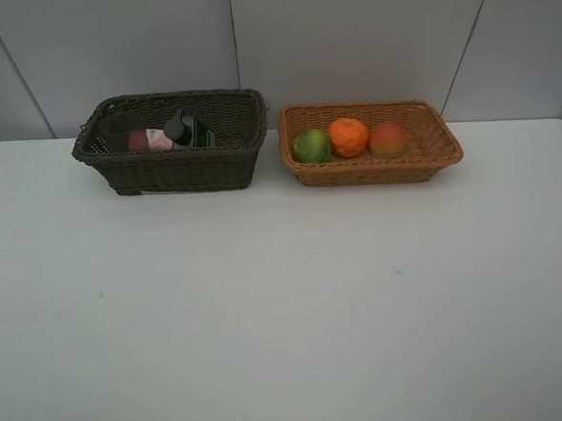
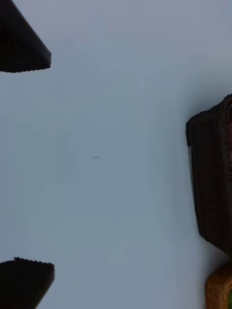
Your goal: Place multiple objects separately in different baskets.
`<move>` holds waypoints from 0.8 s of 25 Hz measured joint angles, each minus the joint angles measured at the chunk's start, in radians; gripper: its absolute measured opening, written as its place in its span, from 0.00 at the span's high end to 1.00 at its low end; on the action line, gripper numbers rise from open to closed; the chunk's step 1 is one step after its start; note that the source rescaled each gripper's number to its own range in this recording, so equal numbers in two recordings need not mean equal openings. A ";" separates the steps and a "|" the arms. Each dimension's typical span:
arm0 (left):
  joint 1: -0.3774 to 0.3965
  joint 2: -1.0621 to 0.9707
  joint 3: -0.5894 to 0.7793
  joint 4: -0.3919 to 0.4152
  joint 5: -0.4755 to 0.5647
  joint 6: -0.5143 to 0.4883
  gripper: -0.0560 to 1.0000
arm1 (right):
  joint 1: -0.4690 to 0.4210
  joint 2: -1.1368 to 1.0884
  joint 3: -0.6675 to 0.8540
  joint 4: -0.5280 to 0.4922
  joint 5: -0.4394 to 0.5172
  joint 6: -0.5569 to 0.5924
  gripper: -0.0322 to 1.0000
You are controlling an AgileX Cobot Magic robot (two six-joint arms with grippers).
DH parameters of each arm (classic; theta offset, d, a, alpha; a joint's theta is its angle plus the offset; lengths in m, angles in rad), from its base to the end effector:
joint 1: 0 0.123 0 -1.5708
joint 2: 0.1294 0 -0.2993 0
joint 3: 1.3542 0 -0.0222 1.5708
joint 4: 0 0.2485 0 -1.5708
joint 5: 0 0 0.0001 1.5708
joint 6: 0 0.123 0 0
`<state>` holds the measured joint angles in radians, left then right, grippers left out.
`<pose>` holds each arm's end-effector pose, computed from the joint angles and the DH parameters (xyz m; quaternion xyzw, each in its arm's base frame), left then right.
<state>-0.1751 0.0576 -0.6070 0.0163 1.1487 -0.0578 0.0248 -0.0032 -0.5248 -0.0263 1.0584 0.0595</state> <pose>0.0000 0.0019 0.2839 0.0497 0.8617 -0.0506 0.5025 0.0043 -0.0027 0.2694 0.0153 0.8450 0.0094 0.5344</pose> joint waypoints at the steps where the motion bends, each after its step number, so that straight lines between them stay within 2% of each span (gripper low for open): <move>1: 0.000 -0.016 0.020 -0.010 -0.016 0.014 0.00 | 0.000 0.000 0.000 0.000 0.000 0.000 0.04; 6: 0.000 -0.044 0.097 -0.057 -0.069 0.076 0.00 | 0.000 0.000 0.000 0.000 0.000 0.000 0.04; 20: 0.000 -0.063 0.099 -0.067 -0.084 0.072 0.00 | 0.000 0.000 0.000 0.000 0.000 0.000 0.04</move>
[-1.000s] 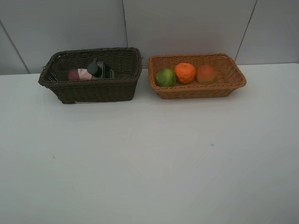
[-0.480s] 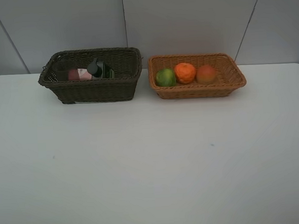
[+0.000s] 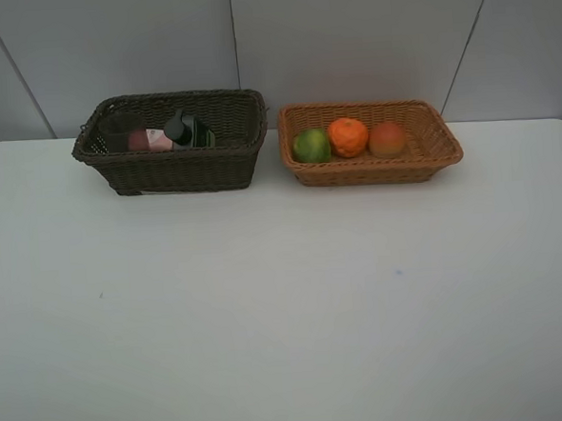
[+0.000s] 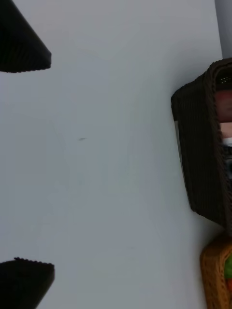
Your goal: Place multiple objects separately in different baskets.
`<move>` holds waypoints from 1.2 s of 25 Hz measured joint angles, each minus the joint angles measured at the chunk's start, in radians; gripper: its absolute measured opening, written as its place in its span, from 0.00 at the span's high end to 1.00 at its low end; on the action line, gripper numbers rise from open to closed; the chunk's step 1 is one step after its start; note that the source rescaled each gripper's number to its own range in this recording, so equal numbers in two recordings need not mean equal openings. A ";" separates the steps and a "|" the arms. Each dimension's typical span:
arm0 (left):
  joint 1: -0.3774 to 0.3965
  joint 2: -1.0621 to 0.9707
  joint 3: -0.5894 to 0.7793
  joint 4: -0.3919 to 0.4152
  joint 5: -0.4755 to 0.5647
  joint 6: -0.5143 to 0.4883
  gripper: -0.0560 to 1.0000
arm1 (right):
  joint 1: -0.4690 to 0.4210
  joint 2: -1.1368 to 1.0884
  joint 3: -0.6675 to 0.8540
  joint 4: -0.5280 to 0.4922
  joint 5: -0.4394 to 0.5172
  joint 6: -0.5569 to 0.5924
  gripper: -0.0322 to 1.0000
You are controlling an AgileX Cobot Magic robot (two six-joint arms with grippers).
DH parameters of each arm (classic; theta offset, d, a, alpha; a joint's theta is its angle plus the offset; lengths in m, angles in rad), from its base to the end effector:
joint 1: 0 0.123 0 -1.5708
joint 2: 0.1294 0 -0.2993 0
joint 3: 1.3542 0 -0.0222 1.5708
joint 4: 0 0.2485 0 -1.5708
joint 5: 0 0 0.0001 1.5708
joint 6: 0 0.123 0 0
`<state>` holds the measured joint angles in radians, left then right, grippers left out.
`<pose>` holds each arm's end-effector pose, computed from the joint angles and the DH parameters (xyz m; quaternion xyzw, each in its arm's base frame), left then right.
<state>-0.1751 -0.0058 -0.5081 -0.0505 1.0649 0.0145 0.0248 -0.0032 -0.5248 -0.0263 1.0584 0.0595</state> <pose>0.0042 -0.0063 0.2637 0.0817 0.8465 -0.0673 0.5218 0.0043 -0.0027 0.2694 0.0153 0.8450 0.0094 0.5344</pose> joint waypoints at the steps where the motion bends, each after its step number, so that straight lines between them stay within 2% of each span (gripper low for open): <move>1: 0.000 0.000 0.000 0.000 0.000 0.000 0.00 | 0.000 0.000 0.000 0.000 0.000 0.000 0.04; 17: 0.000 0.000 0.000 -0.003 0.000 -0.004 0.00 | 0.000 0.000 0.000 0.000 0.000 0.000 0.04; 24: 0.068 0.000 0.000 -0.003 0.000 -0.004 0.00 | 0.000 0.000 0.000 0.000 0.000 0.000 0.04; 30: 0.076 0.000 0.000 -0.003 0.000 -0.004 0.00 | 0.000 0.000 0.000 0.000 0.000 0.000 0.04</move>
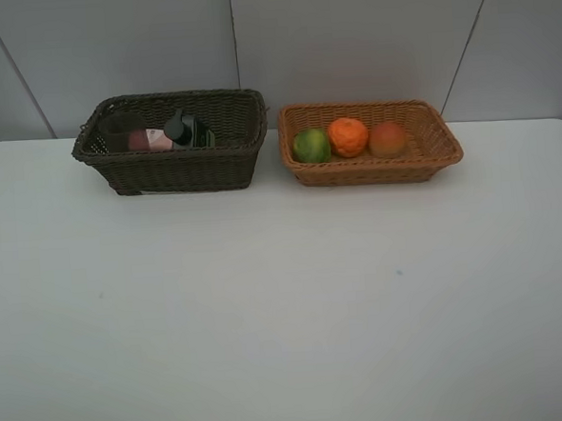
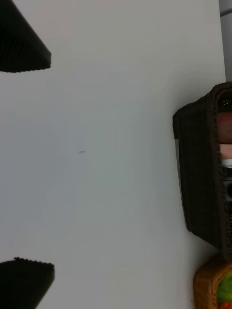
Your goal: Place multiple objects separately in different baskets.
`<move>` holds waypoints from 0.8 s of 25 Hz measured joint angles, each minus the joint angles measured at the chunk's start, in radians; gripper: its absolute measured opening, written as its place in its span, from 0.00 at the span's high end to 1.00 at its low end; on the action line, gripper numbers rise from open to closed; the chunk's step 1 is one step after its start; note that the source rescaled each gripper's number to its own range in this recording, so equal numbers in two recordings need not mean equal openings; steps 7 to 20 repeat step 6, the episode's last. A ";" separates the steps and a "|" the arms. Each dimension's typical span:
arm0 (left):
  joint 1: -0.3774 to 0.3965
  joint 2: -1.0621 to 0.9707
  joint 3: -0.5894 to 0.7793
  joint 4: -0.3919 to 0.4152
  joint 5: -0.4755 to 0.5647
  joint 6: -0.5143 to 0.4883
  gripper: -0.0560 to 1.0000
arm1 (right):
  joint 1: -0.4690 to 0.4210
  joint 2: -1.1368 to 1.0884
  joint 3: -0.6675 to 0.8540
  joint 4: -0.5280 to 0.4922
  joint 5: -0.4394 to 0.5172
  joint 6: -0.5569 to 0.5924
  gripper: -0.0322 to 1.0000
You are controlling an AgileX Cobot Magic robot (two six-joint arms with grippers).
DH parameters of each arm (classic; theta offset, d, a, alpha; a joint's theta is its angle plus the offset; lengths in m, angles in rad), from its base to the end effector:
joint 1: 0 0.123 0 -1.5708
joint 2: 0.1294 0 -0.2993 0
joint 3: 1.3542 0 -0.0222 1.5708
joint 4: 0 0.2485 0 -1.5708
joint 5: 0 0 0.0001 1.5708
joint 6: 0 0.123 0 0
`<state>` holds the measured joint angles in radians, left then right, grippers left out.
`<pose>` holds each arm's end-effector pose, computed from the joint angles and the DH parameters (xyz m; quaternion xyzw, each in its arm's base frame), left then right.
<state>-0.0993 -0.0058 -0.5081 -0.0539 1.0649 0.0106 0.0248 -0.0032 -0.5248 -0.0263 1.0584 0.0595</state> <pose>0.0046 -0.0063 0.2638 0.0480 0.8490 -0.0502 0.5238 0.0043 -0.0027 0.2694 0.0153 0.8450 0.0094 0.5344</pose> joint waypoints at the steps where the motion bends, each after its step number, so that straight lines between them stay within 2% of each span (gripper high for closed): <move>1: 0.000 0.000 0.000 0.000 0.000 0.000 0.00 | 0.000 0.000 0.000 0.000 0.000 0.000 0.04; 20: 0.000 0.000 0.000 0.000 0.000 0.000 0.00 | 0.000 0.000 0.000 0.000 0.000 0.000 0.04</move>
